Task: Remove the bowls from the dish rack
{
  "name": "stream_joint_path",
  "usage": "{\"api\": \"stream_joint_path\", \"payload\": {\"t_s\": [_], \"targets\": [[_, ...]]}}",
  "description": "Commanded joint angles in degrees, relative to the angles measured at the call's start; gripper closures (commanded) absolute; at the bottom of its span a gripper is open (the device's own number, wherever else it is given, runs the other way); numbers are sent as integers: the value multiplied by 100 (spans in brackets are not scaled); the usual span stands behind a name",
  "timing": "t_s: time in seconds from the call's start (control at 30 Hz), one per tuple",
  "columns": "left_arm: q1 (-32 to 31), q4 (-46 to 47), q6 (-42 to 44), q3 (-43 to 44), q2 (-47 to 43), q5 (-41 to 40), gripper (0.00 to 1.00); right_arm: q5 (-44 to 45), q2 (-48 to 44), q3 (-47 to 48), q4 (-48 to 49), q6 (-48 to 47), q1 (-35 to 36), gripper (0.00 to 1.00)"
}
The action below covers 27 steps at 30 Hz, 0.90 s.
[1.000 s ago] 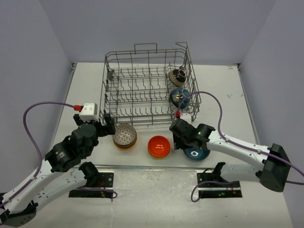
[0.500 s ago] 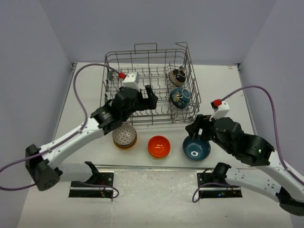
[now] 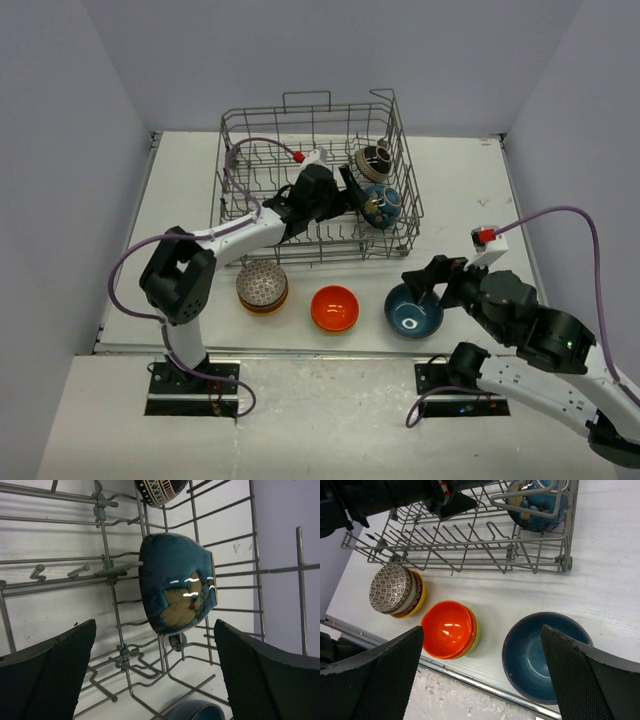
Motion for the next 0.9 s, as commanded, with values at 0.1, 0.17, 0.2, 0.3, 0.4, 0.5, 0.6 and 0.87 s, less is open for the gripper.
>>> {"api": "stream_joint_path", "payload": {"t_s": [0.1,0.17,0.2,0.3,0.4,0.5,0.6,0.87], "targets": [[239,1416,-440,266,538,661,0,189,2,-35,22,-162,31,1],[230,1724,-476,256,653,845,0,224,99,62,-119,-188,31,1],[239,1752,-493,283,723,908,0,224,99,71,-136,-197,31,1],[256,1971,-651,265,943,1101,0,312,55,114,-163,-276,31,1],[283,2357,-731,107,1031,1259,0,417,-41,176,-242,-311,31,1],[283,2832,-766,-34,1119,1505,0,470,-68,202,-260,-338,31,1],[292,3157,-853,-156,1190,1664,0,549,11,238,-339,-346,31,1],[362,3939,-1187,-411,1365,2112,0,541,187,238,-365,-355,31,1]]}}
